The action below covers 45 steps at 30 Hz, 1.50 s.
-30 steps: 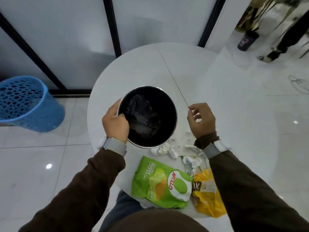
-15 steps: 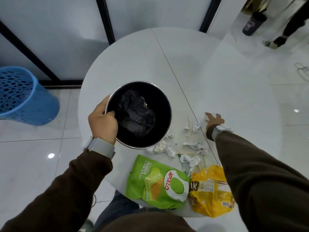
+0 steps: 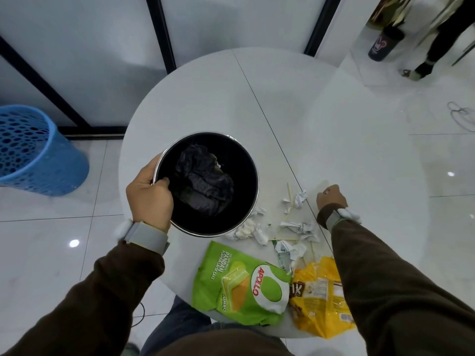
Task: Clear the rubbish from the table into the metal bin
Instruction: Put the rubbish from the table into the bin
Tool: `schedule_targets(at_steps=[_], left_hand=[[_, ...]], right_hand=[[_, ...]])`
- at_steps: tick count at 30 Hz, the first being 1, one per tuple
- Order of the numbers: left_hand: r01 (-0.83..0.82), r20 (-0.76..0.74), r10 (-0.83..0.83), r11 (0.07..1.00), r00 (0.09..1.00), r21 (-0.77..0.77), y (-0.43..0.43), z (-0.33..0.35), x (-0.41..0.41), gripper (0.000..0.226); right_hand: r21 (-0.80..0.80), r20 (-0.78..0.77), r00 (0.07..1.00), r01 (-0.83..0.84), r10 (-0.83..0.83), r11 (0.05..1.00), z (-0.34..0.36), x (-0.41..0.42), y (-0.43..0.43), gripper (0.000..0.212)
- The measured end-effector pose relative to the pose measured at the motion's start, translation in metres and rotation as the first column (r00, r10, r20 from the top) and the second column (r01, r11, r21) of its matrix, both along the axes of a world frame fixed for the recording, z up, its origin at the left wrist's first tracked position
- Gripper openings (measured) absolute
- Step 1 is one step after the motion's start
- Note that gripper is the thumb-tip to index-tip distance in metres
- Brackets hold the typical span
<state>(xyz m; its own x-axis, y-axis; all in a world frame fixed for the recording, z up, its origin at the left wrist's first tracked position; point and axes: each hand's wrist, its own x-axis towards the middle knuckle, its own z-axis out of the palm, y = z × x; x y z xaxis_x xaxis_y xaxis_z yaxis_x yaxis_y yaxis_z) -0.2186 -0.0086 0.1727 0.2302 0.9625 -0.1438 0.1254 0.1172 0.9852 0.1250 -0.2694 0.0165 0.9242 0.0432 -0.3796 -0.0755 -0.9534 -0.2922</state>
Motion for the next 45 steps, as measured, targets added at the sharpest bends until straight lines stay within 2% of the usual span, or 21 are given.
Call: schedule_targets(at_steps=[4, 7, 10, 12, 16, 21, 25, 28, 30, 34, 38, 42, 44, 45], left_hand=[[-0.008, 0.008, 0.008, 1.0, 1.0, 0.007, -0.001, 0.003, -0.006, 0.061], [-0.022, 0.012, 0.022, 1.0, 1.0, -0.005, -0.002, 0.004, -0.011, 0.062], [-0.022, -0.004, 0.022, 1.0, 1.0, 0.011, -0.003, 0.007, -0.015, 0.061], [-0.02, -0.008, 0.02, 1.0, 1.0, 0.019, -0.003, 0.008, -0.017, 0.06], [-0.018, -0.009, 0.019, 1.0, 1.0, 0.015, -0.003, 0.007, -0.022, 0.061], [-0.022, -0.002, 0.022, 1.0, 1.0, -0.002, -0.003, 0.006, -0.024, 0.061], [-0.019, 0.007, 0.019, 1.0, 1.0, -0.004, -0.004, 0.005, -0.024, 0.062], [-0.013, 0.019, 0.013, 1.0, 1.0, -0.007, -0.005, 0.005, -0.025, 0.062], [-0.015, 0.028, 0.015, 1.0, 0.999, -0.006, -0.005, 0.003, -0.025, 0.063], [-0.012, 0.033, 0.012, 1.0, 0.999, 0.002, -0.009, 0.003, -0.025, 0.062], [-0.014, 0.034, 0.014, 1.0, 0.999, 0.002, -0.012, 0.004, -0.026, 0.062], [-0.021, 0.036, 0.022, 1.0, 0.999, -0.014, -0.016, 0.006, -0.028, 0.062], [-0.018, 0.031, 0.018, 1.0, 0.999, -0.006, -0.019, 0.01, -0.028, 0.062], [-0.015, 0.028, 0.015, 1.0, 1.0, 0.002, -0.02, 0.011, -0.028, 0.062]], right_hand=[[0.178, 0.043, 0.992, 0.105, -0.114, 0.978, 0.003, -0.01, 0.006, 0.021], [0.261, -0.087, 0.992, 0.11, -0.09, 0.959, 0.001, -0.017, 0.012, 0.02], [0.21, -0.183, 0.983, 0.018, 0.021, 0.978, -0.003, -0.025, 0.019, 0.05], [0.156, -0.208, 0.974, -0.053, 0.085, 0.986, -0.007, -0.027, 0.02, 0.058], [0.078, -0.228, 0.954, -0.18, 0.193, 0.981, -0.01, -0.029, 0.019, 0.053], [0.037, -0.195, 0.962, -0.189, 0.192, 0.981, -0.012, -0.033, 0.016, 0.03], [0.137, -0.128, 0.988, -0.065, 0.082, 0.988, -0.001, -0.036, 0.013, 0.02], [0.227, -0.113, 0.991, -0.051, 0.078, 0.973, -0.007, -0.028, -0.007, 0.012], [0.237, -0.069, 0.989, -0.111, 0.13, 0.965, -0.004, -0.031, -0.022, 0.008], [0.238, 0.056, 0.979, -0.204, 0.196, 0.949, 0.021, -0.051, -0.041, 0.027], [0.172, -0.005, 0.932, -0.357, 0.363, 0.918, 0.016, -0.062, -0.055, 0.008], [0.018, -0.068, 0.896, -0.439, 0.439, 0.898, -0.004, -0.071, -0.061, 0.057], [-0.016, -0.109, 0.881, -0.465, 0.46, 0.885, -0.018, -0.076, -0.059, 0.068], [-0.02, -0.131, 0.872, -0.477, 0.471, 0.879, -0.024, -0.078, -0.057, 0.067]])
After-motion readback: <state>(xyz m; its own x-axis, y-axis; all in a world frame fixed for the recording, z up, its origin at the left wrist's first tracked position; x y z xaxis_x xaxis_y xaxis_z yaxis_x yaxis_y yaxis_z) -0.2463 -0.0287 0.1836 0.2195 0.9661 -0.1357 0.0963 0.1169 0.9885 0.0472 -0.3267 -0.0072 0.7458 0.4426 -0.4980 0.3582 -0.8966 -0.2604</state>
